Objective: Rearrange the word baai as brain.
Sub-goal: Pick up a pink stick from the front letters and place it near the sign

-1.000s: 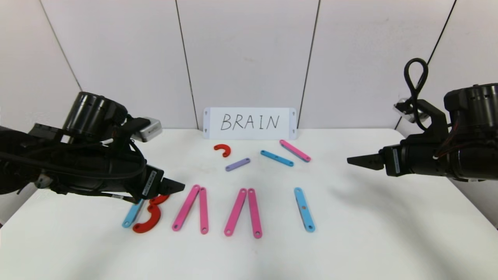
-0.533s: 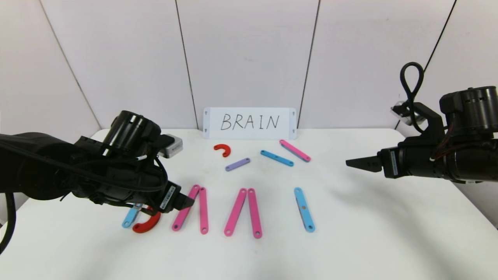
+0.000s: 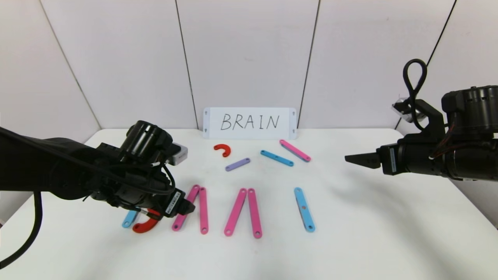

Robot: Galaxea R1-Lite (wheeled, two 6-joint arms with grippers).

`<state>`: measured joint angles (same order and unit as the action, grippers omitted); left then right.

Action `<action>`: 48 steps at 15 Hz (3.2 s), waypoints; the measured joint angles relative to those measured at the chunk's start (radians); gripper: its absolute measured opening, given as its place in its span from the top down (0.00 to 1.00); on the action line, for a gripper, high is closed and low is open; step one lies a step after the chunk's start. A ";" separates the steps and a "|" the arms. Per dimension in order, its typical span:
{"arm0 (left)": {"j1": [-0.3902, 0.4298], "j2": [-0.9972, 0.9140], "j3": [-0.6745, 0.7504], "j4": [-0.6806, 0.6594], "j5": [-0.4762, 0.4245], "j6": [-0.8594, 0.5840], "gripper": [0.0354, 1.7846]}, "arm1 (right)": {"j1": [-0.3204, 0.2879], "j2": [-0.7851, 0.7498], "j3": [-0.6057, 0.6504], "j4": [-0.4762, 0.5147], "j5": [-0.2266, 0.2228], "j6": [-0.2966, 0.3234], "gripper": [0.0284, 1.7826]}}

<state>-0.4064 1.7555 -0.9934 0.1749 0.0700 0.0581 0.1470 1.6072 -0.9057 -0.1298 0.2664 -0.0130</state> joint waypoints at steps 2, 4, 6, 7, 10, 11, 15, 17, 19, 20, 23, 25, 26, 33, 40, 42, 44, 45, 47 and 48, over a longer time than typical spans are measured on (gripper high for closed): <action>0.000 0.018 0.000 -0.004 0.000 -0.005 0.03 | 0.000 0.001 0.003 0.000 0.000 0.001 0.02; 0.001 0.035 -0.006 -0.006 -0.002 -0.011 0.03 | 0.000 0.002 0.003 -0.001 0.000 0.000 0.02; 0.001 0.056 -0.010 -0.012 -0.003 -0.028 0.03 | 0.000 0.003 0.004 -0.001 0.000 0.000 0.02; 0.001 0.066 -0.014 -0.012 -0.005 -0.036 0.03 | 0.000 0.003 0.004 -0.001 -0.001 0.000 0.02; 0.005 0.096 -0.026 -0.012 -0.010 -0.051 0.03 | 0.000 0.003 0.005 -0.001 -0.001 0.000 0.02; 0.005 0.102 -0.029 -0.012 -0.010 -0.055 0.03 | 0.000 0.003 0.005 0.000 -0.001 0.000 0.02; 0.007 0.120 -0.041 -0.012 -0.011 -0.059 0.03 | 0.000 0.003 0.005 0.000 -0.001 0.000 0.02; 0.007 0.124 -0.042 -0.010 -0.011 -0.058 0.04 | 0.000 0.003 0.005 0.000 -0.001 0.000 0.02; 0.007 0.131 -0.041 -0.011 -0.010 -0.057 0.10 | 0.000 0.003 0.005 0.000 -0.001 0.000 0.02; 0.007 0.133 -0.041 -0.011 -0.010 -0.057 0.16 | 0.000 0.002 0.005 0.000 -0.001 0.000 0.02; 0.007 0.147 -0.042 -0.013 -0.008 -0.057 0.41 | 0.000 0.001 0.008 -0.001 -0.001 0.000 0.02; 0.007 0.161 -0.047 -0.016 -0.011 -0.058 0.63 | 0.000 0.001 0.009 -0.001 0.000 0.000 0.02; 0.007 0.165 -0.049 -0.017 -0.011 -0.058 0.72 | 0.001 0.001 0.010 -0.001 -0.001 0.000 0.02; 0.011 0.162 -0.063 -0.064 -0.011 -0.070 0.84 | 0.004 0.001 0.012 -0.001 -0.001 -0.002 0.02; 0.069 0.208 -0.280 -0.080 -0.001 -0.167 0.84 | 0.013 0.001 0.017 -0.001 -0.003 -0.003 0.02; 0.105 0.251 -0.344 -0.084 0.000 -0.171 0.84 | 0.013 0.001 0.017 -0.001 -0.004 -0.003 0.02; 0.134 0.295 -0.406 -0.087 0.000 -0.197 0.84 | 0.014 0.001 0.018 -0.001 -0.004 -0.003 0.02; 0.149 0.319 -0.438 -0.087 0.000 -0.213 0.84 | 0.014 0.001 0.018 -0.001 -0.004 -0.003 0.02; 0.174 0.363 -0.482 -0.087 0.001 -0.226 0.84 | 0.014 0.003 0.018 -0.001 -0.004 -0.003 0.02; 0.185 0.382 -0.502 -0.084 0.001 -0.231 0.84 | 0.014 0.003 0.018 -0.001 -0.004 -0.003 0.02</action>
<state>-0.2211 2.1379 -1.4955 0.0909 0.0715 -0.1726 0.1611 1.6106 -0.8881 -0.1309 0.2621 -0.0164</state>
